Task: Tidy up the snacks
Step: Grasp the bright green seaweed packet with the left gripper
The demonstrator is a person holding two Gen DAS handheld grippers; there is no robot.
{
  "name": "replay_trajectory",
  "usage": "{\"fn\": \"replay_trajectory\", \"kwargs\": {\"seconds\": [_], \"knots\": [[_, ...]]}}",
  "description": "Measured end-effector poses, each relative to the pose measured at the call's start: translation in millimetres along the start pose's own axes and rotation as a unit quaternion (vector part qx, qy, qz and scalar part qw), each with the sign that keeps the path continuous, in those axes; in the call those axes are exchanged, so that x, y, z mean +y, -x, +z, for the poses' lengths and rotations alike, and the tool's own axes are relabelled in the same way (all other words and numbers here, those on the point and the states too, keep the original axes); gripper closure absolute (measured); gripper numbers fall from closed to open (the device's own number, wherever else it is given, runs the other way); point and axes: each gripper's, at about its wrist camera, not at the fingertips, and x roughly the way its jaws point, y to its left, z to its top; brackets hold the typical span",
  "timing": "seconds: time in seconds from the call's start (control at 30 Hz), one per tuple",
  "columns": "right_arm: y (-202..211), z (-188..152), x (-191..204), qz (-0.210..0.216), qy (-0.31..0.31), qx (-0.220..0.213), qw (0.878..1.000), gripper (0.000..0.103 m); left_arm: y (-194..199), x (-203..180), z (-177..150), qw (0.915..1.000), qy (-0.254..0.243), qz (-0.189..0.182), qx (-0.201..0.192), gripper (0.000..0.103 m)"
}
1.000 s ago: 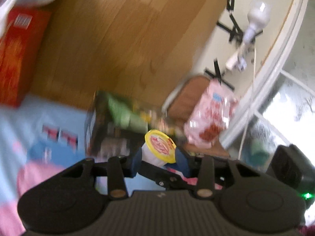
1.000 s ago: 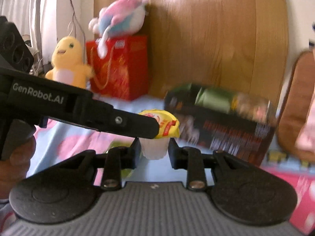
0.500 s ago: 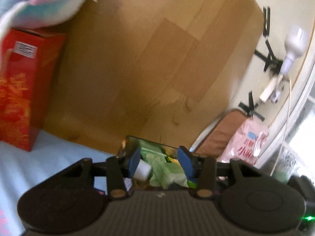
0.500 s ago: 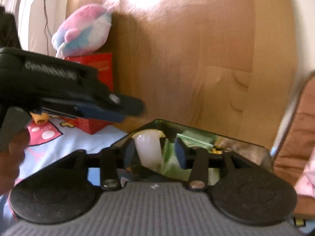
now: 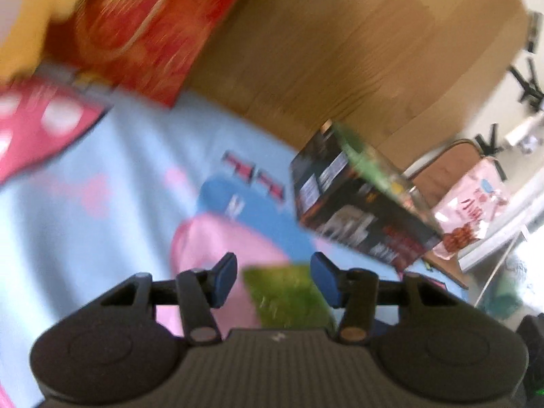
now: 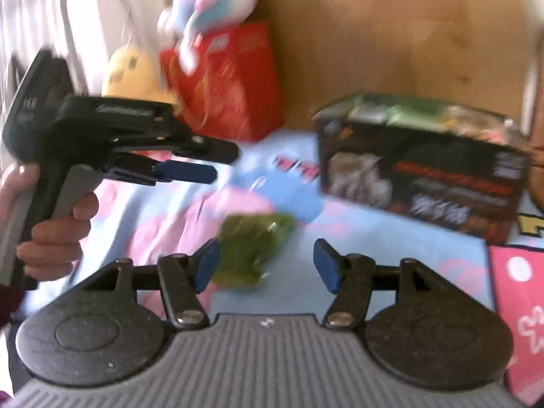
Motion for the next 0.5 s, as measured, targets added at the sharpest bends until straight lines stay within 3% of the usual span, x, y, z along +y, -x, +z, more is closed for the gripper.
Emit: {"fn": "replay_trajectory", "kwargs": {"seconds": [0.07,0.1,0.2,0.3,0.5], "knots": [[-9,-1,10,0.008,0.005,0.019,1.000,0.046,1,8,-12,0.9992,0.031,-0.025,0.011,0.059],[-13,-1,12,0.010,-0.001,0.025,1.000,0.054,-1,8,-18,0.9986,0.038,-0.033,0.016,0.063],[-15,-5,9,0.003,-0.021,0.016,1.000,0.067,1,-8,-34,1.0000,0.002,-0.004,-0.004,0.072],[-8,-7,5,-0.001,-0.051,0.003,0.999,0.082,3,-14,-41,0.9995,0.011,-0.027,0.008,0.076],[24,-19,16,-0.029,-0.057,-0.020,0.998,0.086,9,-28,-63,0.9981,0.003,-0.056,0.027,0.075]]}}
